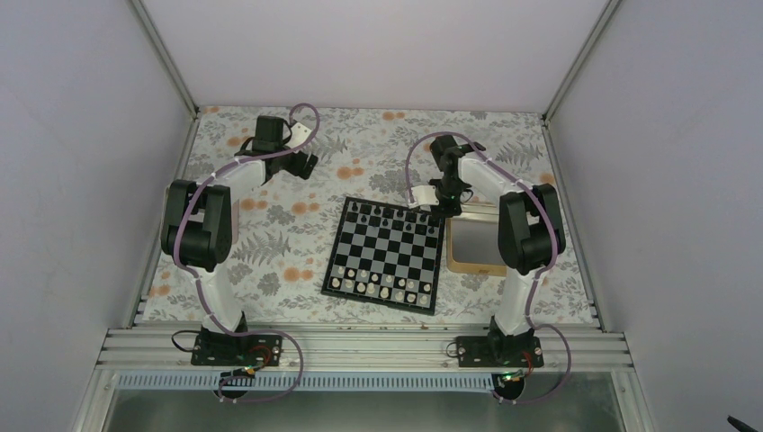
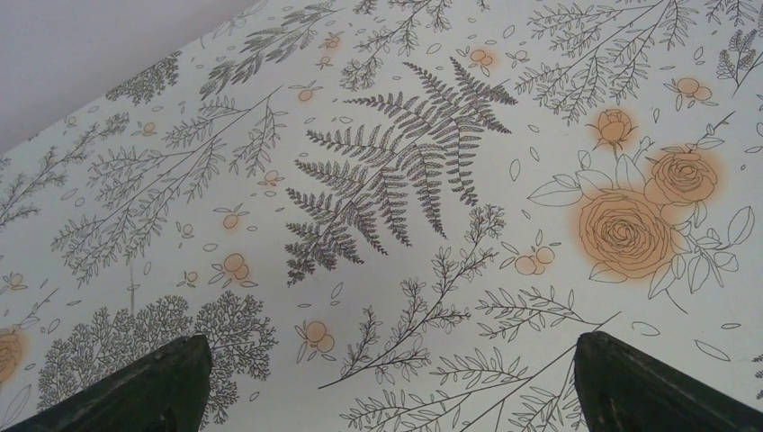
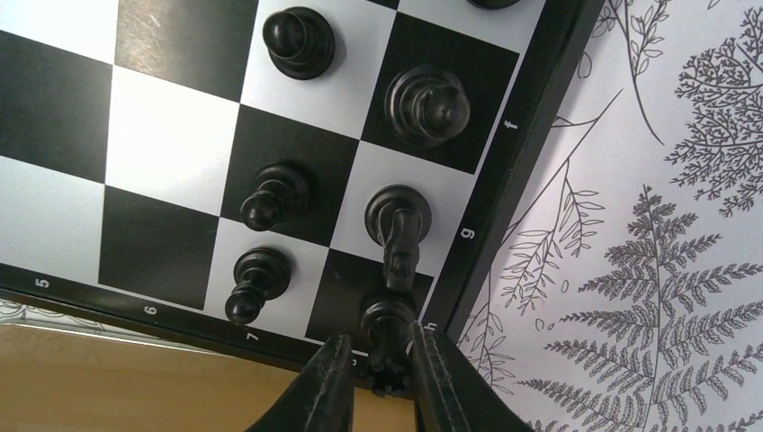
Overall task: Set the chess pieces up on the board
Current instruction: Place the chess piece on the chessboard, then adjust the chess piece on the chessboard.
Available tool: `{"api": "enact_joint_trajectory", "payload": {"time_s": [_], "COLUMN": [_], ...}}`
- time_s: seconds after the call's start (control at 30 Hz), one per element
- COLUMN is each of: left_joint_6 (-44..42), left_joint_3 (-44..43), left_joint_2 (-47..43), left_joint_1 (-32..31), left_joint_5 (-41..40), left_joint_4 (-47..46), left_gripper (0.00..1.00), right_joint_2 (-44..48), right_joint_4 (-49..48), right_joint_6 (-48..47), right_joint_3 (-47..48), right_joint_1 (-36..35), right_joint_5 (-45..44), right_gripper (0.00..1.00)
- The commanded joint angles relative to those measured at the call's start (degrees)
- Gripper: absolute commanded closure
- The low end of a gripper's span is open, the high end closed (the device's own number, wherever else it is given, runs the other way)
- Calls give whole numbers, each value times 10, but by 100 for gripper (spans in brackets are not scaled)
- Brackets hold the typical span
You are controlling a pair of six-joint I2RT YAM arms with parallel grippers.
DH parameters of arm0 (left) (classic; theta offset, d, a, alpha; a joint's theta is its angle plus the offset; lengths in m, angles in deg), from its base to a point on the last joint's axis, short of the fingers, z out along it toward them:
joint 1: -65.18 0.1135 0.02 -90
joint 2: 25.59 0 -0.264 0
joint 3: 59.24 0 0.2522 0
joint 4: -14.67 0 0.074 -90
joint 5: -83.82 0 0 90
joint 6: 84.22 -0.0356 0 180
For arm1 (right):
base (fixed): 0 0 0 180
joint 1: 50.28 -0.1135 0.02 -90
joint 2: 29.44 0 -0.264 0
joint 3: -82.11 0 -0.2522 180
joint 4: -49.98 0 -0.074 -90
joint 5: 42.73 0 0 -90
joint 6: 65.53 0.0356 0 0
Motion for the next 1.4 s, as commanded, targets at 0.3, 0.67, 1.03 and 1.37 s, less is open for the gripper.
{"api": "enact_joint_trajectory", "payload": {"time_s": [0.3, 0.67, 1.03, 1.37], "left_joint_6": [-1, -90, -124, -104], "left_joint_3": [4, -18, -38, -35], "left_joint_2": [-15, -51, -48, -13], "left_joint_1": [1, -17, -22, -21], "left_joint_5": [0, 27, -26, -35], "left_joint_4": [-17, 61, 92, 68], "left_gripper": [0, 1, 2, 0], "right_joint_2": [12, 68, 87, -33], "right_joint_4": [8, -59, 4, 93], "right_joint_6": [16, 92, 142, 210], "right_joint_3": [25, 3, 57, 174], "right_joint_1": [-5, 74, 20, -142], "right_joint_5": [19, -20, 87, 34], "right_gripper": [76, 68, 61, 65]}}
